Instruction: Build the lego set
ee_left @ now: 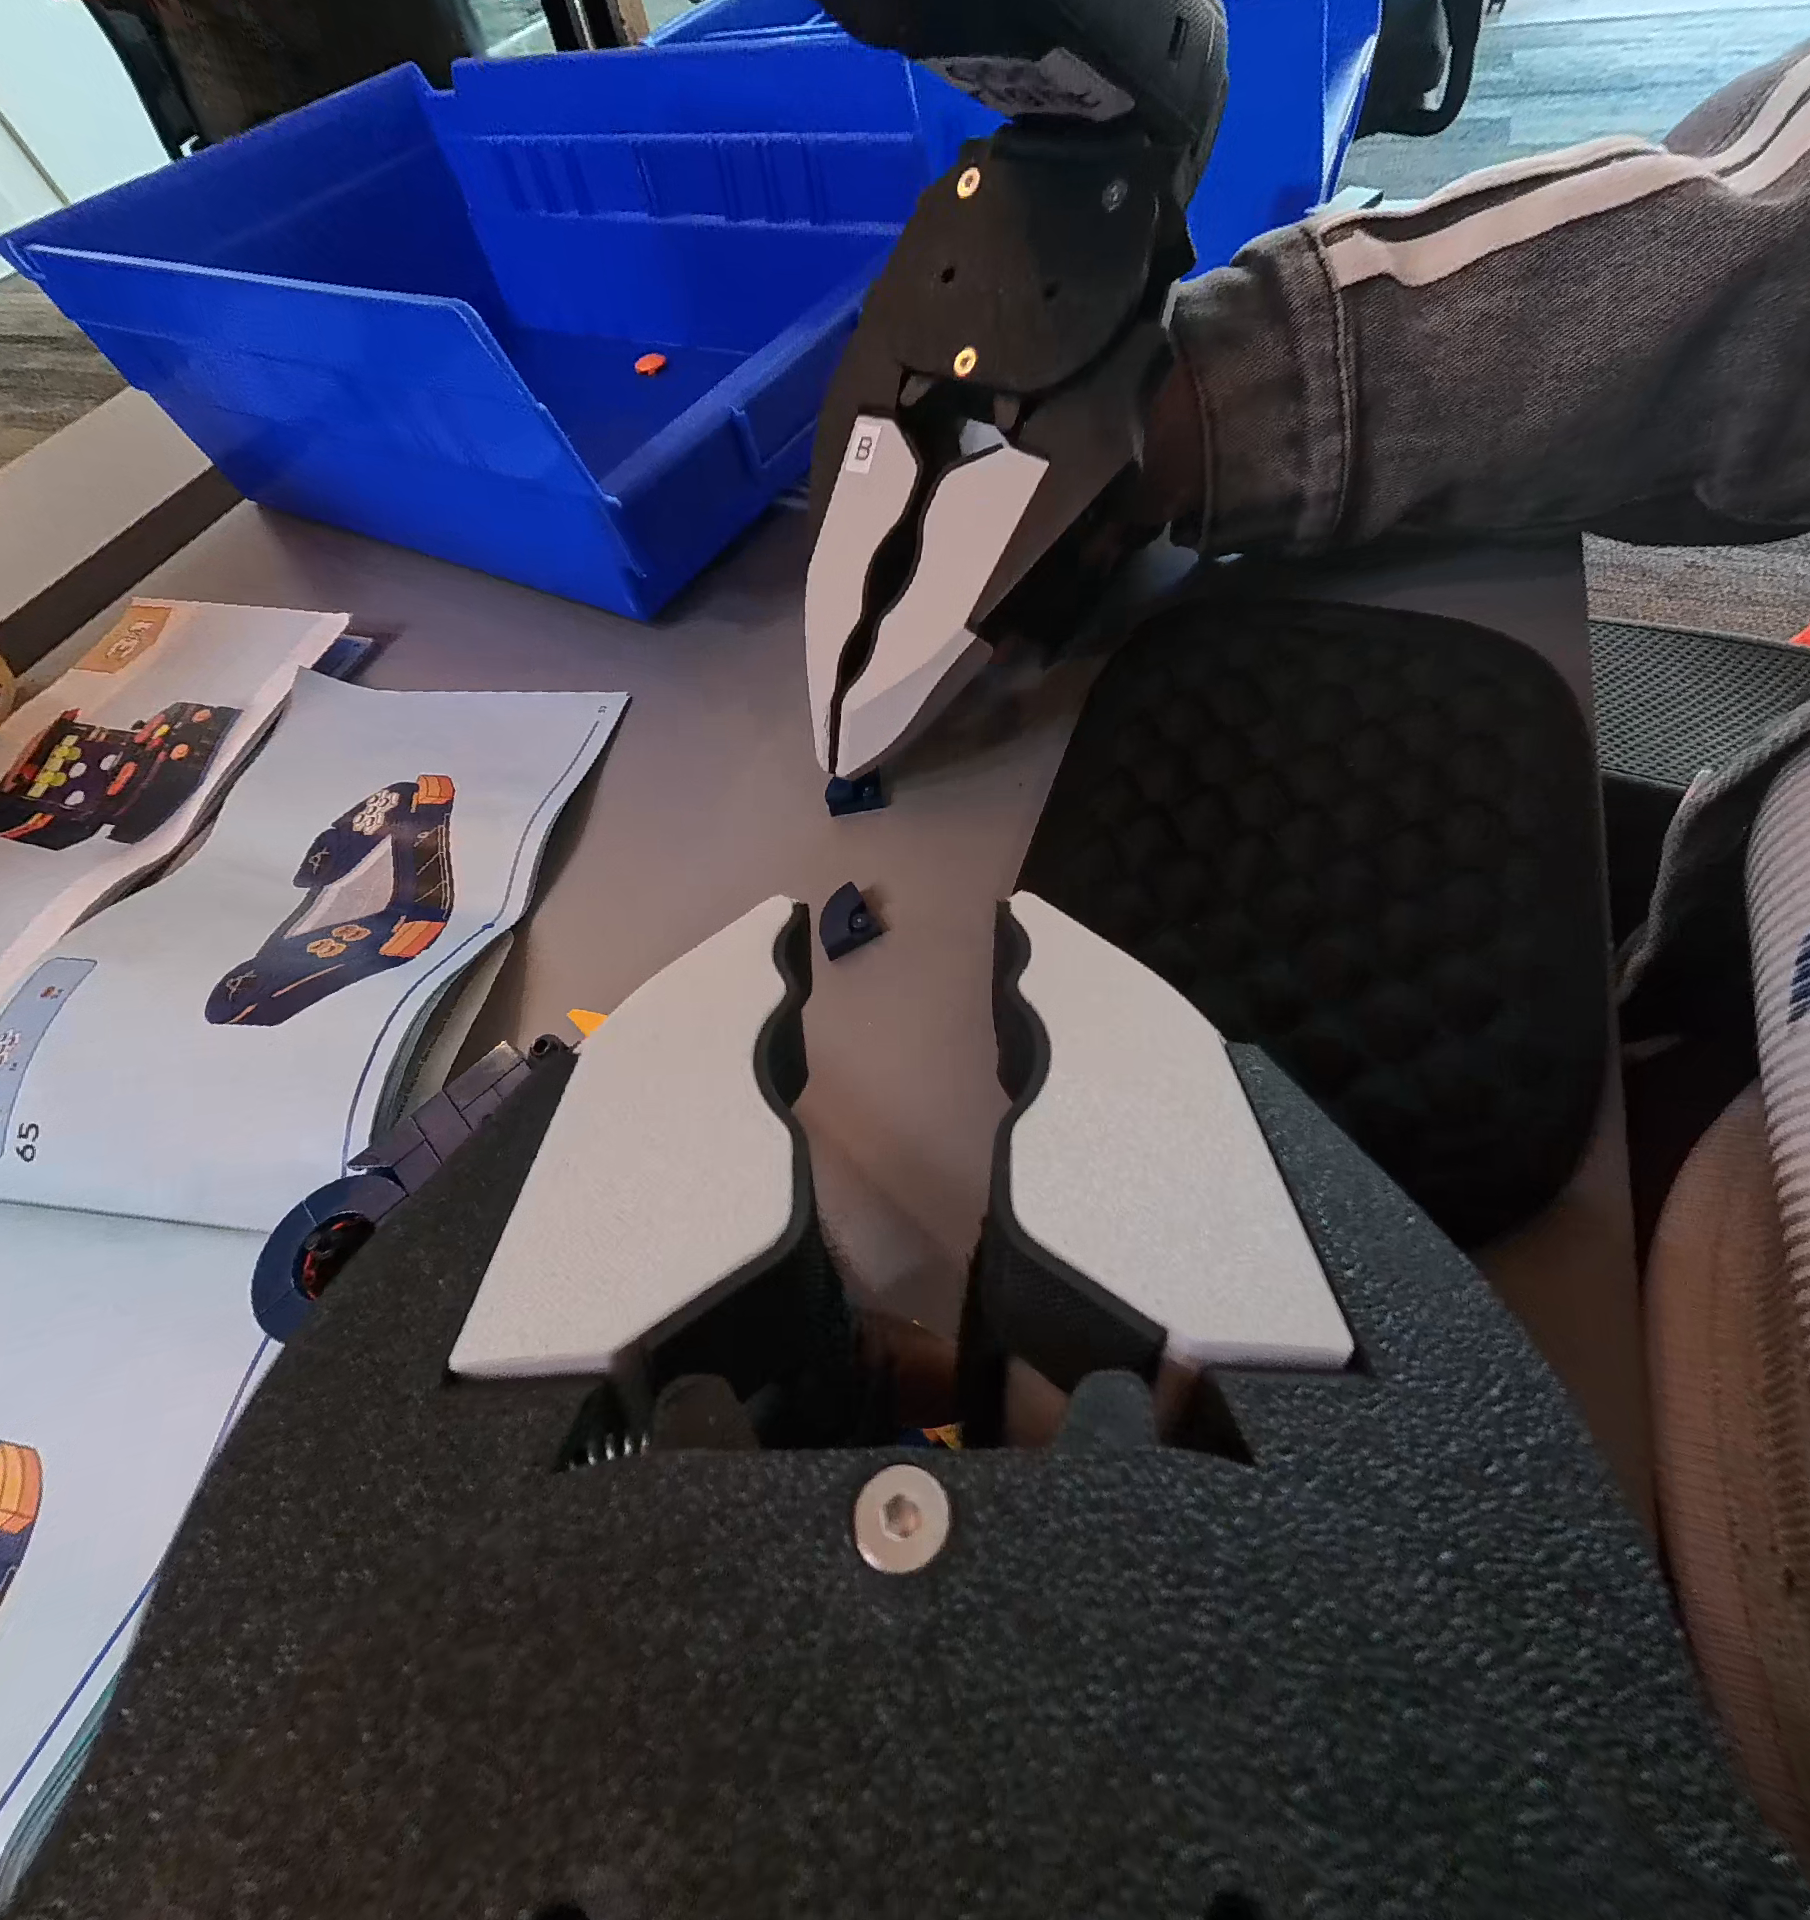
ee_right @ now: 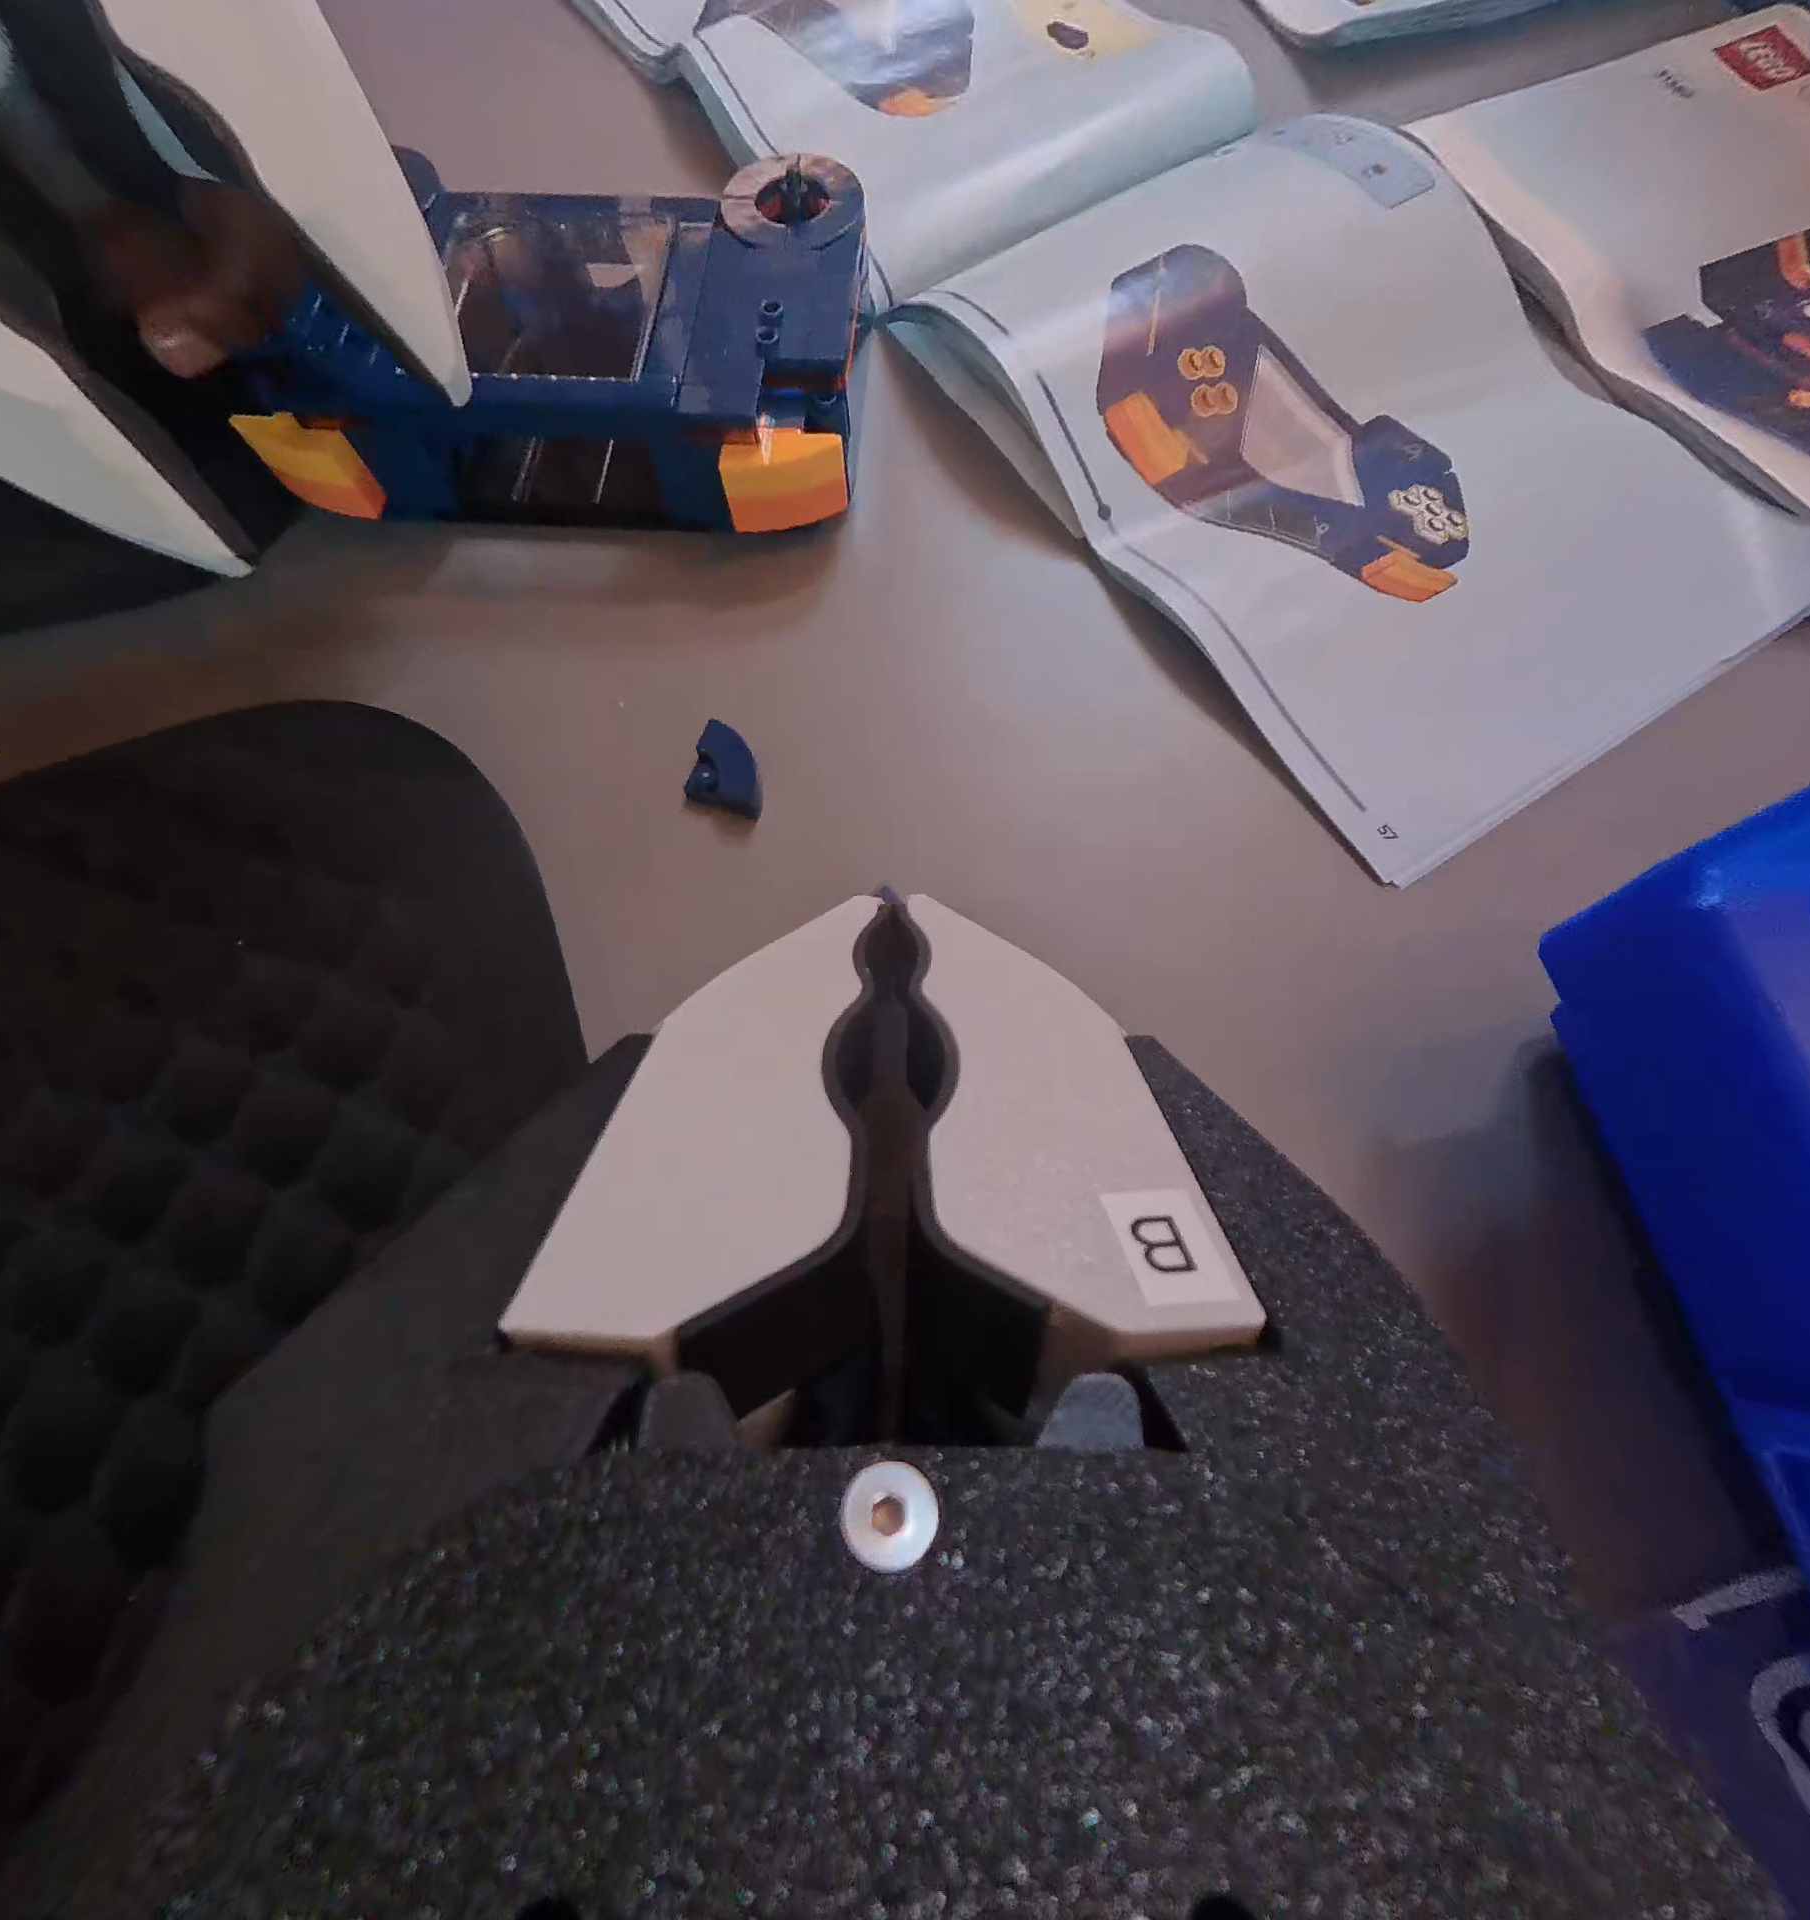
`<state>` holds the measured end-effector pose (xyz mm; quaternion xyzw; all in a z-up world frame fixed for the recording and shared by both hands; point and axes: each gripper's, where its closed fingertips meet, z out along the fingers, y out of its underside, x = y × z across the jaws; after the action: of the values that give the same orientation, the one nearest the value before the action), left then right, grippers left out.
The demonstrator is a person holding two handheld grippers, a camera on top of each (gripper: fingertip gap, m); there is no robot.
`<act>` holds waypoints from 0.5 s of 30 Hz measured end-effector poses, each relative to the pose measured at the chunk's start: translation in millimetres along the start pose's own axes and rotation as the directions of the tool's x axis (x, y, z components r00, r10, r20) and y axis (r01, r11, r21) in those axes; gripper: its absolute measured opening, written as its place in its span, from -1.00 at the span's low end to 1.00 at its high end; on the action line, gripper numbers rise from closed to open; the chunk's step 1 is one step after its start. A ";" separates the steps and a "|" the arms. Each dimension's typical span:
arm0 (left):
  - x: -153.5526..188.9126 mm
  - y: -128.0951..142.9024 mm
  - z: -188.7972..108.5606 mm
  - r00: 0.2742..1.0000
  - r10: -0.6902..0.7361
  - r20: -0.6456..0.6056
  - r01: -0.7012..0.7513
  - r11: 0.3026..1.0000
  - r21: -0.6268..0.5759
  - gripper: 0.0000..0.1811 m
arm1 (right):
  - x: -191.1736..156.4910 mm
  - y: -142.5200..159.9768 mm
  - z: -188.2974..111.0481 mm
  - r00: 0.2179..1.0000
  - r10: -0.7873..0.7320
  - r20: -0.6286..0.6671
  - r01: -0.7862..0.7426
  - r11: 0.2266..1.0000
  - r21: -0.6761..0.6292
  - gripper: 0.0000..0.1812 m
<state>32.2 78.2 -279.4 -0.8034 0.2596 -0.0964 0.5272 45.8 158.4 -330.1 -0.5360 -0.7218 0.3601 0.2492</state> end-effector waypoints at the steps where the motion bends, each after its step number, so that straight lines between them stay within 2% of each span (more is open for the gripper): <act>1: -0.1 0.2 0.1 1.000 -0.001 0.000 0.001 1.000 -0.001 -0.63 | 0.0 0.0 0.1 1.000 -0.003 -0.003 0.003 1.000 0.000 -1.00; 6: -0.1 0.7 0.3 1.000 -0.003 -0.001 0.003 1.000 -0.004 -0.63 | -0.5 0.2 0.4 0.989 -0.121 -0.091 0.120 0.993 -0.011 -0.99; 15: -0.4 2.2 1.0 1.000 -0.006 0.002 0.006 1.000 -0.012 -0.63 | -1.2 -1.1 5.9 0.981 -0.138 -0.137 0.134 0.990 -0.039 -0.98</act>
<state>31.6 78.5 -281.7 -0.8073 0.2573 -0.0958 0.5223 41.1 155.6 -332.8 -0.5129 -0.7428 0.2930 0.3152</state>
